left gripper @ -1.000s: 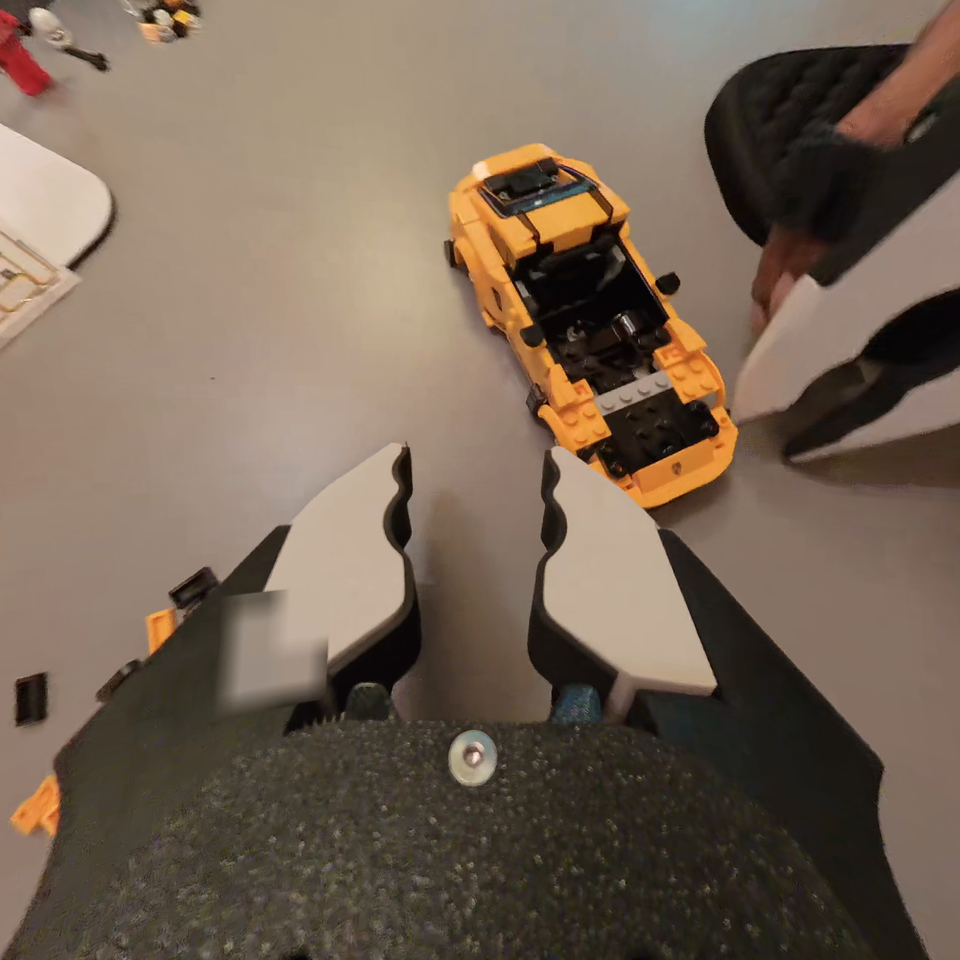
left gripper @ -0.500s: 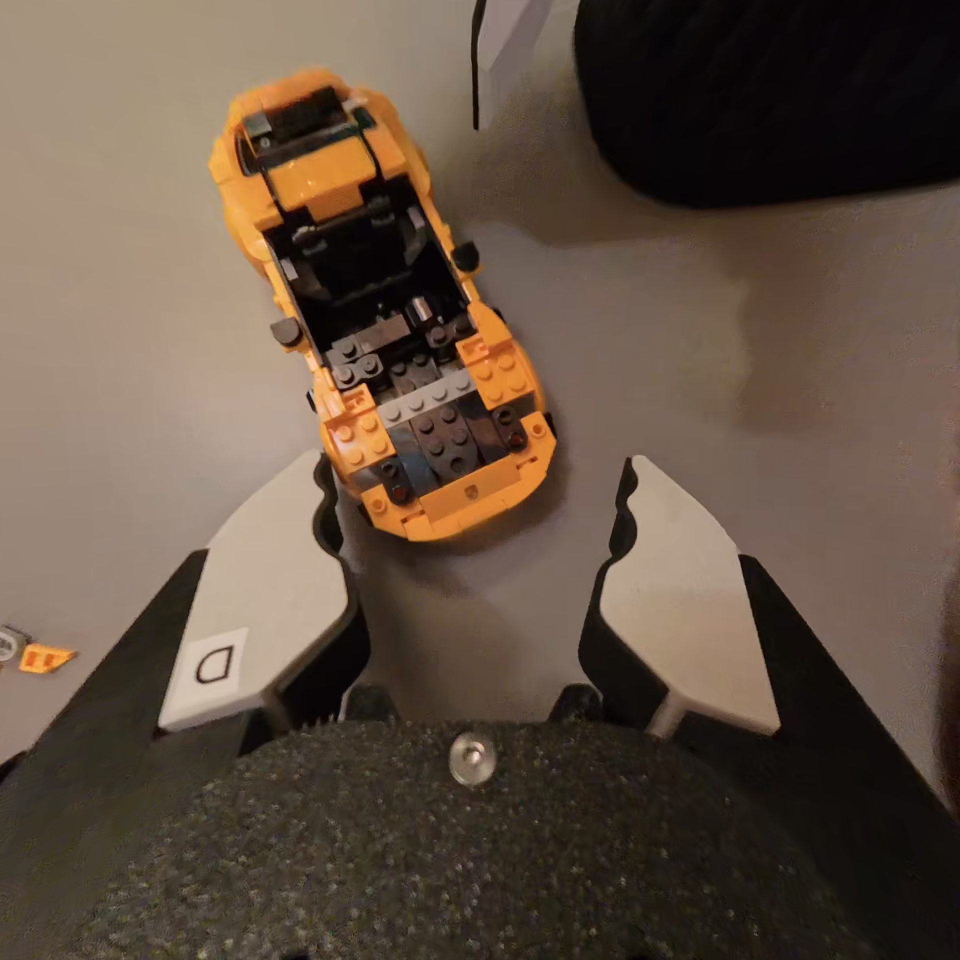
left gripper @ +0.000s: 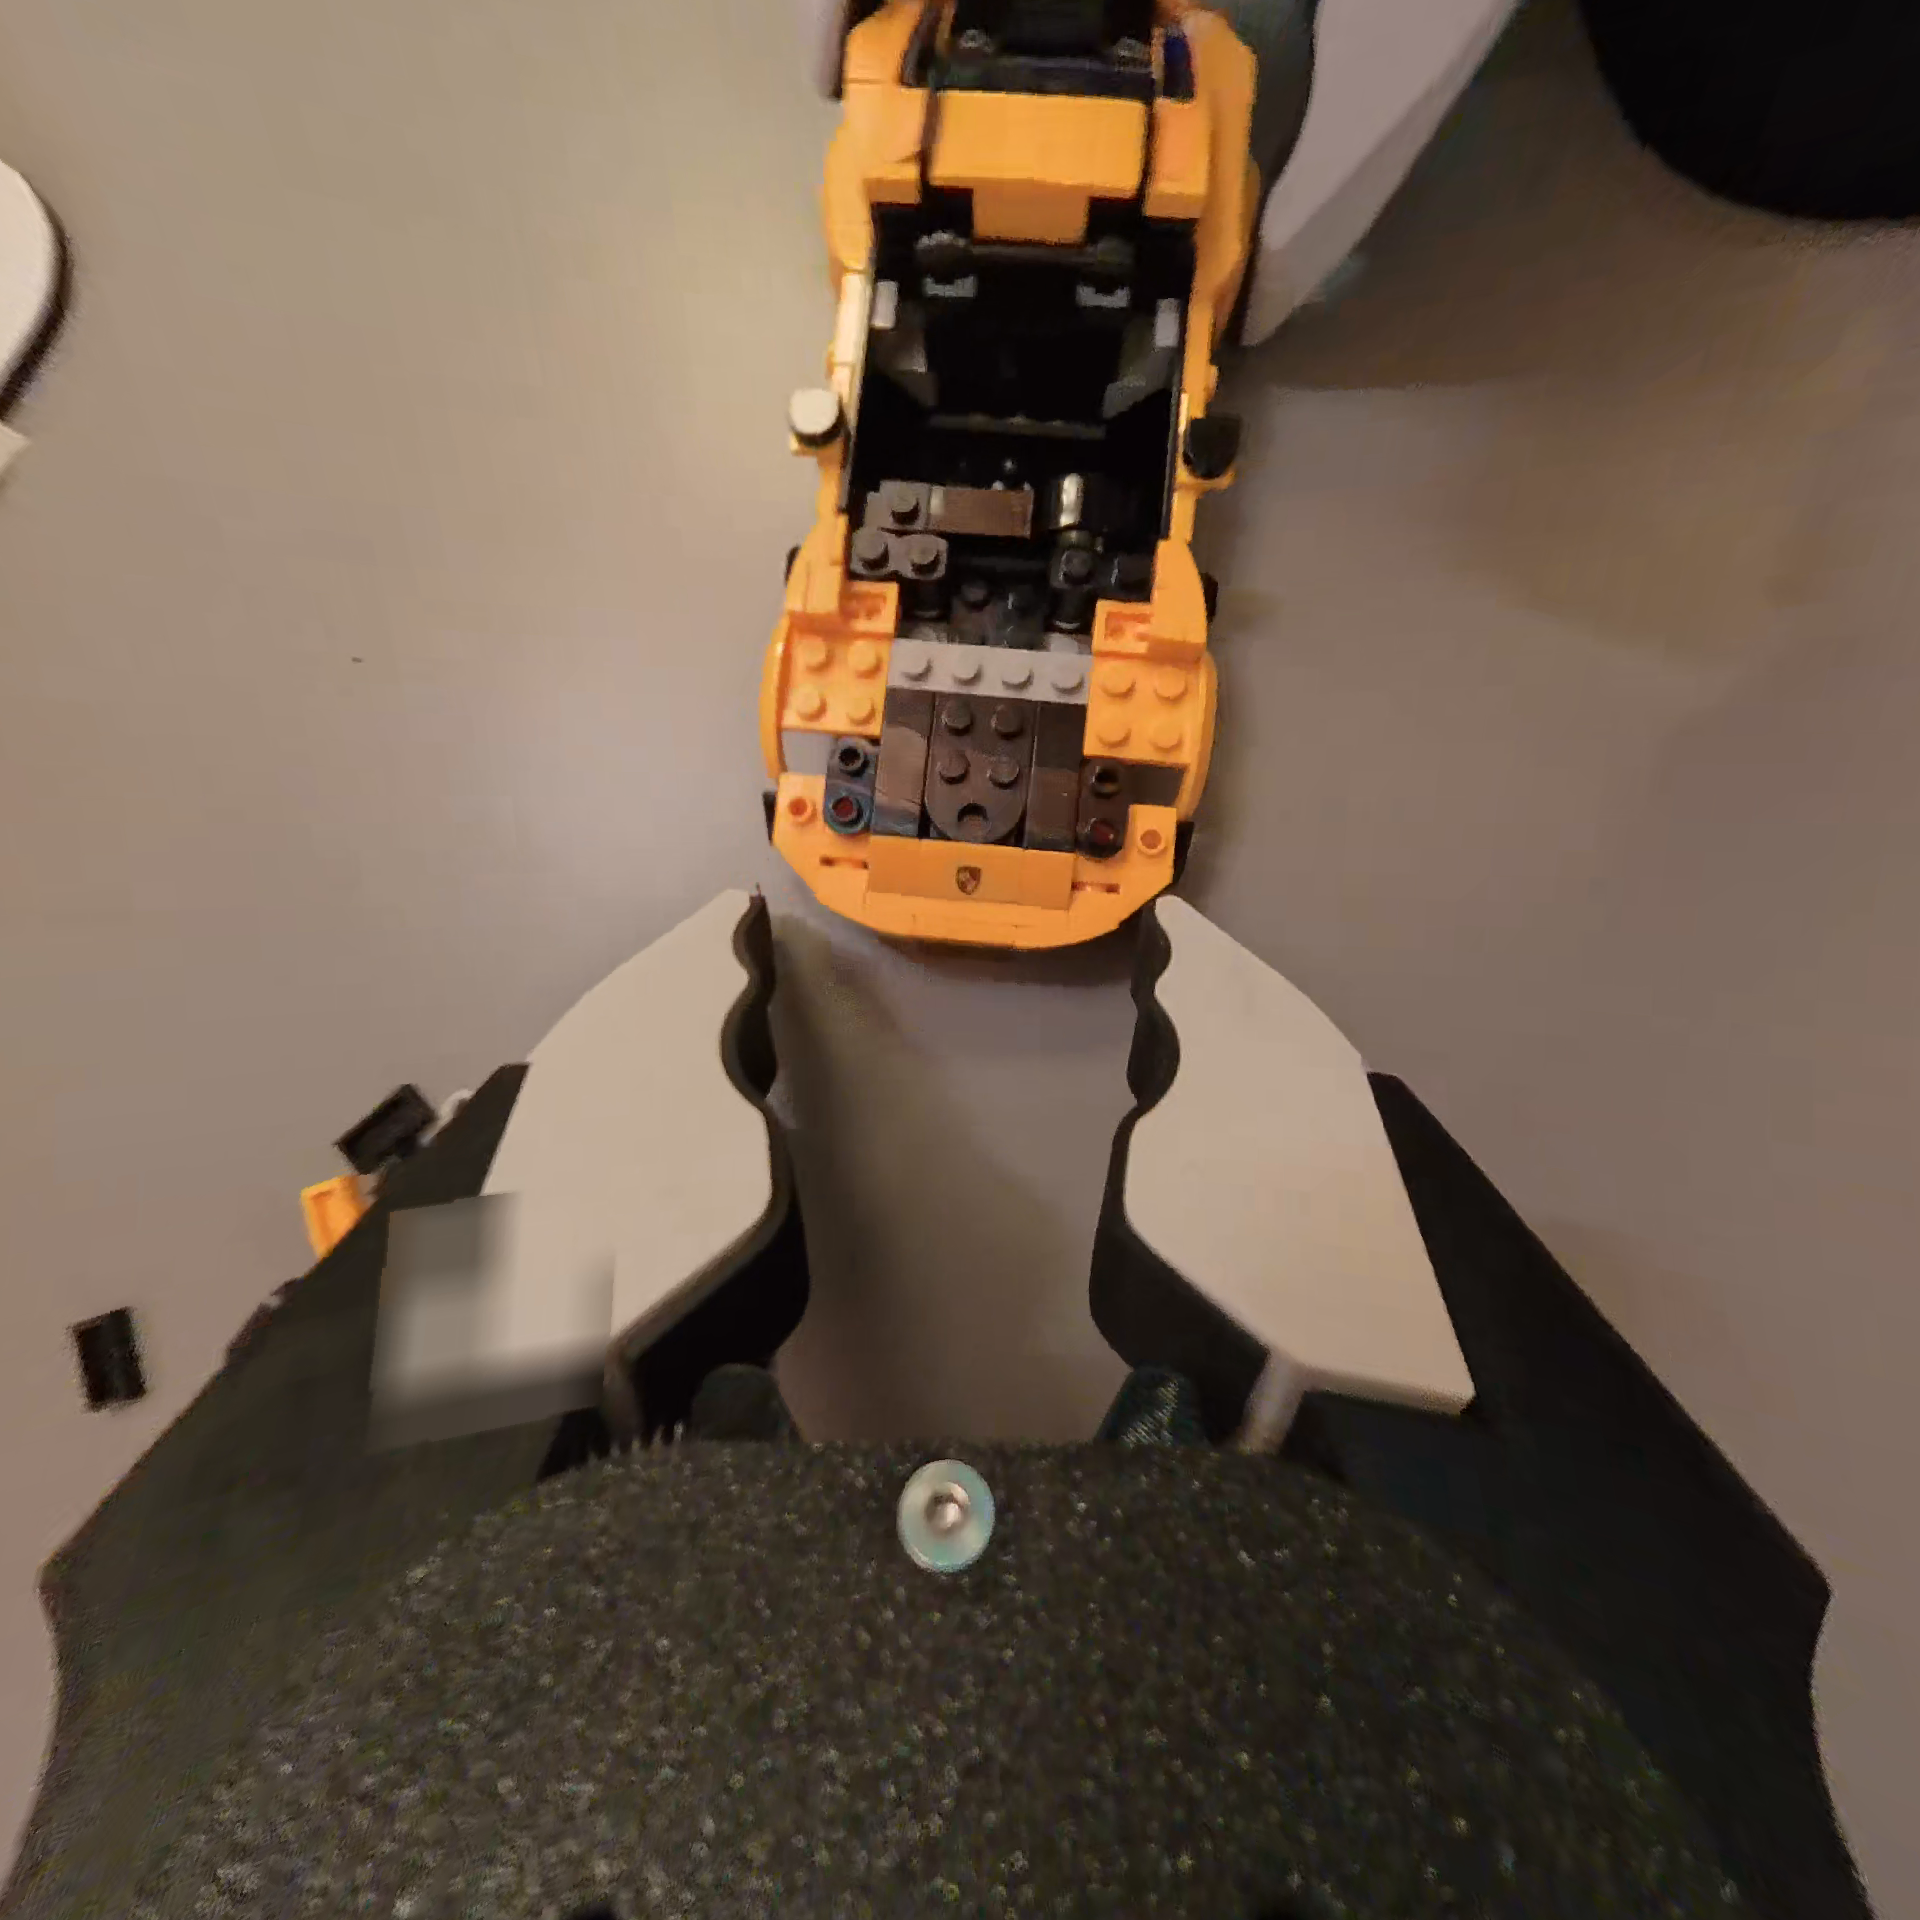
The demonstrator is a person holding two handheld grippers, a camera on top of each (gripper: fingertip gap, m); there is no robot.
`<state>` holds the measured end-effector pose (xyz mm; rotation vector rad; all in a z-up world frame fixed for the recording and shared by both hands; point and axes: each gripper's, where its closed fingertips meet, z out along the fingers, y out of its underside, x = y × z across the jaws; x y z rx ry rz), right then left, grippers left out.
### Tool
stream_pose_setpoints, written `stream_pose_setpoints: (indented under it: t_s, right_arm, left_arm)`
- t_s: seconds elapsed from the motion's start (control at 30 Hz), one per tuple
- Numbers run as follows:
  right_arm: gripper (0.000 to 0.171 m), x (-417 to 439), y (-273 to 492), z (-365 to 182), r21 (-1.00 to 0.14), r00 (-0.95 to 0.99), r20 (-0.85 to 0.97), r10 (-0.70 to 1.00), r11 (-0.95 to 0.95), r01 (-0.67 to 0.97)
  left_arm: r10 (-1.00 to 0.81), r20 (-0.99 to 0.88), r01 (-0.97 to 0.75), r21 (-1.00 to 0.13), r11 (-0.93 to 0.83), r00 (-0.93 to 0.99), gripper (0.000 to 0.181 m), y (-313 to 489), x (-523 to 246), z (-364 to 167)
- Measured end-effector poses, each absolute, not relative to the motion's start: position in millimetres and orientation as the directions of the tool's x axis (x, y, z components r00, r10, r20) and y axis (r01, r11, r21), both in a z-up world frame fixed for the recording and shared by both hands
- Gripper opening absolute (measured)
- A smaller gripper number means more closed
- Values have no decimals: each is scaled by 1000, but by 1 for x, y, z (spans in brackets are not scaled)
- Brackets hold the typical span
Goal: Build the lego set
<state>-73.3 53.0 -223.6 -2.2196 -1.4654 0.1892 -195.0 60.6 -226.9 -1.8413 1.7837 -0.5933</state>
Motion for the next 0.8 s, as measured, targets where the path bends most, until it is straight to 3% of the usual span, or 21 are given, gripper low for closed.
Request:
stream_pose_setpoints:
  t_s: [0.1, 0.3, 0.47, 0.63, 0.7, 0.8]
  right_arm:
    - [82, -75, 54, -224, -490, 563, 131, 816, -441, 752]
    - [82, -83, 57, -223, -521, 574, 155, 804, -427, 739]
    - [72, -84, 54, -212, -553, 578, 170, 798, -408, 727]
    - [73, -90, 65, -213, -594, 562, 239, 792, -338, 729]
    - [71, -90, 69, -208, -618, 570, 260, 780, -319, 719]
    - [73, -98, 65, -180, -740, 636, 205, 744, -307, 598]
  left_arm:
    - [-998, -14, -736, -677, -35, 60, 71, 67, -190, -227]
    - [-993, -58, -705, -708, -32, 103, 59, 73, -199, -226]
    - [-993, -84, -716, -698, -4, 88, 59, 70, -201, -225]
    - [-990, -101, -739, -674, -2, 94, 55, 75, -209, -225]
    - [-988, -112, -729, -684, -2, 108, 62, 78, -212, -220]
    - [-988, -86, -653, -757, -16, 125, 62, 81, -213, -201]
